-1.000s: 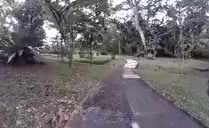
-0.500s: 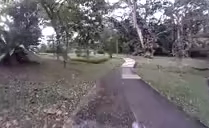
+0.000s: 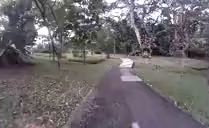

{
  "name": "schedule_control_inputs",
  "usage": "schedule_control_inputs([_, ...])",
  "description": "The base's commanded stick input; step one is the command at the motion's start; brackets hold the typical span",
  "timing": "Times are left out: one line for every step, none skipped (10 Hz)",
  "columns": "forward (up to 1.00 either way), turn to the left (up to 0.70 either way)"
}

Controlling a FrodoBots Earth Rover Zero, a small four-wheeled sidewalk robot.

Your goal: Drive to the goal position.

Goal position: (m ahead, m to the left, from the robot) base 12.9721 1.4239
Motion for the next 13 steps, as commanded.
schedule_control_inputs([0.7,-0.14])
schedule_control_inputs([0.7,-0.14])
schedule_control_inputs([0.7,-0.14])
schedule_control_inputs([0.7,-0.14])
schedule_control_inputs([0.7,-0.14])
schedule_control_inputs([0.7,-0.14])
schedule_control_inputs([0.7,-0.14])
schedule_control_inputs([0.7,-0.14])
schedule_control_inputs([0.7,-0.14])
schedule_control_inputs([0.7,-0.14])
schedule_control_inputs([0.7,-0.14])
schedule_control_inputs([0.7,-0.14])
schedule_control_inputs([0.7,-0.14])
